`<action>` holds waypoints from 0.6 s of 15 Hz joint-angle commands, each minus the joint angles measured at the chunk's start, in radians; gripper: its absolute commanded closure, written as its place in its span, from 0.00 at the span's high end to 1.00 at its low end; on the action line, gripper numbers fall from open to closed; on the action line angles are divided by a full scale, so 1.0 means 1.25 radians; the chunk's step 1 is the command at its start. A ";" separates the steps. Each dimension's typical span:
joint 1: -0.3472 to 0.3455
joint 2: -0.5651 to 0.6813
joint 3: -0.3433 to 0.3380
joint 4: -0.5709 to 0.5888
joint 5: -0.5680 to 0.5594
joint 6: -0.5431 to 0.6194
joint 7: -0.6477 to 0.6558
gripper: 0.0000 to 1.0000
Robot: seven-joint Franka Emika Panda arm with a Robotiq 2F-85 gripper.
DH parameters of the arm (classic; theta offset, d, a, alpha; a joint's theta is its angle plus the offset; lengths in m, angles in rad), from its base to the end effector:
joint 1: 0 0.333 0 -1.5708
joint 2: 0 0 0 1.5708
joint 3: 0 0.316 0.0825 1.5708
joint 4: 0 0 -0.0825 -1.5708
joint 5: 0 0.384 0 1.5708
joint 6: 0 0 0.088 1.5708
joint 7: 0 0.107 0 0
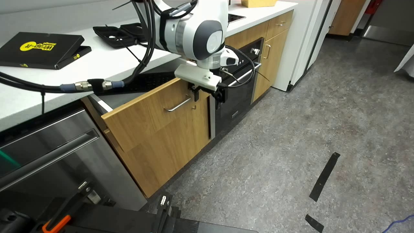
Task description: Close the drawer
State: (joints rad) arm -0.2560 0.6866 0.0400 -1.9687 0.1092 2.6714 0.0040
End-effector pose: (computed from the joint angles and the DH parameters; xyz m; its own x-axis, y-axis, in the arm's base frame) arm 0.5914 -0.1332 0.1187 0.9470 -0.3209 0.0112 -0.3192 -0.9446 -0.0762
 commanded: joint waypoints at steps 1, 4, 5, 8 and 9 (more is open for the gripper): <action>0.015 0.001 -0.014 0.003 0.019 -0.003 -0.012 1.00; 0.000 0.009 0.007 0.007 0.036 0.009 -0.029 1.00; -0.015 0.022 0.034 0.018 0.061 0.027 -0.039 1.00; -0.030 0.047 0.084 0.035 0.113 0.051 -0.069 1.00; -0.031 0.056 0.098 0.041 0.128 0.062 -0.077 1.00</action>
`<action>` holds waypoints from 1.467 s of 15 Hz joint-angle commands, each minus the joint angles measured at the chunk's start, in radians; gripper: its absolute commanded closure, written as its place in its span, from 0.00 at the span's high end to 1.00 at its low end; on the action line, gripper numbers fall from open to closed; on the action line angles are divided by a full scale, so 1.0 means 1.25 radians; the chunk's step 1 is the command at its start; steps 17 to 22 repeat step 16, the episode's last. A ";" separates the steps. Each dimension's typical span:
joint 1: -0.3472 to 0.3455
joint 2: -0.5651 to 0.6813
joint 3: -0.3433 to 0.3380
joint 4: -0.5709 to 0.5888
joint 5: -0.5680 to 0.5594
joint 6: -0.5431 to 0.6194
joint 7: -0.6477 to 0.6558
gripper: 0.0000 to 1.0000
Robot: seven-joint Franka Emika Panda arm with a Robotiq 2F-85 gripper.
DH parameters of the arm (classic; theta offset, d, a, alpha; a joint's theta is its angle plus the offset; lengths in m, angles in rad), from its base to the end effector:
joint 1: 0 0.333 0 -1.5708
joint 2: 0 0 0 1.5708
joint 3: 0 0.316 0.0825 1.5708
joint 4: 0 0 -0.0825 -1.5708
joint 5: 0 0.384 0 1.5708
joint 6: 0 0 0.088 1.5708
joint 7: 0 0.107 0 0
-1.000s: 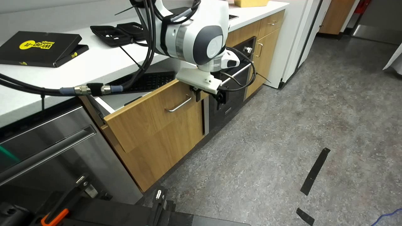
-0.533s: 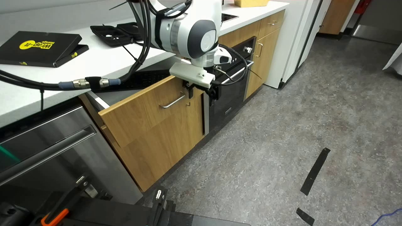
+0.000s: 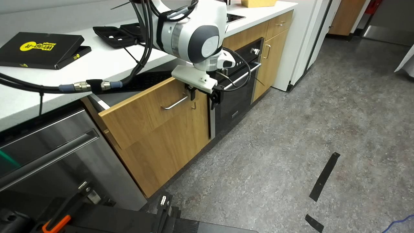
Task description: Close the drawer
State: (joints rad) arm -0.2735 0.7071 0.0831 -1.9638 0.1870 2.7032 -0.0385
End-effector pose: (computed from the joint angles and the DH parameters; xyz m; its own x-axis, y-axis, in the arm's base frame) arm 0.5947 -0.1212 0.1115 0.9417 -0.3358 0.0230 -0.3297 -0.9341 -0.1367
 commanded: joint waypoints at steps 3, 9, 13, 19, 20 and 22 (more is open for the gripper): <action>-0.014 0.072 0.104 0.058 0.089 0.072 -0.062 1.00; 0.009 0.148 0.157 0.143 0.076 0.097 -0.063 1.00; 0.009 0.126 0.132 0.123 0.069 0.081 -0.048 1.00; 0.011 0.127 0.130 0.123 0.069 0.081 -0.048 1.00; 0.011 0.127 0.130 0.123 0.069 0.081 -0.048 1.00; 0.011 0.127 0.130 0.123 0.069 0.081 -0.048 1.00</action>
